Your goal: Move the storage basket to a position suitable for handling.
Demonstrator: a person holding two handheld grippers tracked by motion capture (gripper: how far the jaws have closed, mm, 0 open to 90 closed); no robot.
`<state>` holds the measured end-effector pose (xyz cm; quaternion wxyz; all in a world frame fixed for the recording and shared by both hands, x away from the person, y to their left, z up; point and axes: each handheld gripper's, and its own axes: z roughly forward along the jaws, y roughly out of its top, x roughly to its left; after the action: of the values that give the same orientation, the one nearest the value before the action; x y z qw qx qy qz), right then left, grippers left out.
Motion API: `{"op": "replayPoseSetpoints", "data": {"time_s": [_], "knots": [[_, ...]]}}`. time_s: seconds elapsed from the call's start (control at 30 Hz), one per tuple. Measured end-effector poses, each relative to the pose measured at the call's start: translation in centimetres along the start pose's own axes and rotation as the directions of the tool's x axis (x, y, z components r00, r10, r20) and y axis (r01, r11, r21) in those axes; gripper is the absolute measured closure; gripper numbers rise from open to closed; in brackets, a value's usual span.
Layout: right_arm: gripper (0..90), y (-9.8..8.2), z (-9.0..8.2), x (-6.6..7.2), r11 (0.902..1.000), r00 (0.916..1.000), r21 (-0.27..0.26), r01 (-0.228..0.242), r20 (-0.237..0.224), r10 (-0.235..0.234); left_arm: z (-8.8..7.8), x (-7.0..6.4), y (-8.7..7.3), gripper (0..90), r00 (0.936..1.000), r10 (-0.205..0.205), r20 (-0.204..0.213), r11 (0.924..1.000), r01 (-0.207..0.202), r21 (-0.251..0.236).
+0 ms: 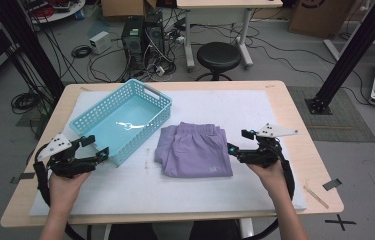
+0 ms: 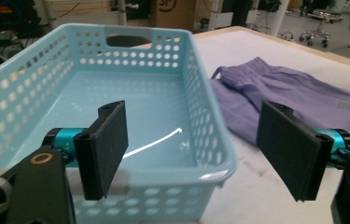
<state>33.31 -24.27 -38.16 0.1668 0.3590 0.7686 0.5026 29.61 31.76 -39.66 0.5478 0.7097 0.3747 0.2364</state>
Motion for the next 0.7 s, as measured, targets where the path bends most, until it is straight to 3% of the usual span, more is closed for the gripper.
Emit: {"op": "replayPoseSetpoints", "data": {"time_s": [0.17, 0.3, 0.33, 0.37, 0.4, 0.53, 0.63, 0.7], "knots": [[21.8, 0.0, 0.1, 0.0, 1.0000, 1.0000, 0.005, 0.000, 0.003, 0.000, -1.3, 1.8, -1.0, 22.3, 0.9974, -0.060, -0.040, 0.9981, 0.060, -0.016], [21.8, 0.0, 0.2, 0.0, 1.0000, 1.0000, 0.005, 0.004, 0.002, -0.004, -1.6, 2.5, -1.3, 21.1, 0.9957, -0.077, -0.051, 0.9970, 0.076, -0.014], [21.8, 0.0, 0.2, 0.0, 1.0000, 1.0000, 0.003, 0.003, 0.002, -0.003, -1.6, 3.1, -1.4, 21.1, 0.9922, -0.107, -0.064, 0.9943, 0.106, -0.013], [21.8, 0.1, 0.2, 0.0, 1.0000, 1.0000, 0.003, 0.002, 0.002, -0.002, -1.6, 3.1, -1.4, 20.7, 0.9922, -0.107, -0.064, 0.9943, 0.106, -0.013], [21.8, 0.1, 0.1, 0.0, 1.0000, 1.0000, 0.002, 0.003, 0.002, -0.003, -1.6, 3.9, -1.7, 20.0, 0.9839, -0.162, -0.076, 0.9868, 0.161, -0.018], [21.8, 0.1, 0.2, 0.0, 1.0000, 1.0000, 0.005, 0.004, 0.003, -0.004, -0.9, 5.1, -2.2, 20.0, 0.9611, -0.251, -0.115, 0.9678, 0.251, -0.012], [21.8, 0.1, 0.1, 0.1, 1.0000, 1.0000, 0.003, 0.003, 0.005, -0.003, -0.4, 5.3, -2.3, 20.0, 0.9603, -0.249, -0.125, 0.9679, 0.251, 0.000], [21.8, 0.1, 0.1, 0.1, 1.0000, 1.0000, 0.000, 0.005, 0.006, -0.005, 0.1, 5.9, -2.5, 19.8, 0.9564, -0.278, -0.091, 0.9603, 0.279, 0.003]]}}
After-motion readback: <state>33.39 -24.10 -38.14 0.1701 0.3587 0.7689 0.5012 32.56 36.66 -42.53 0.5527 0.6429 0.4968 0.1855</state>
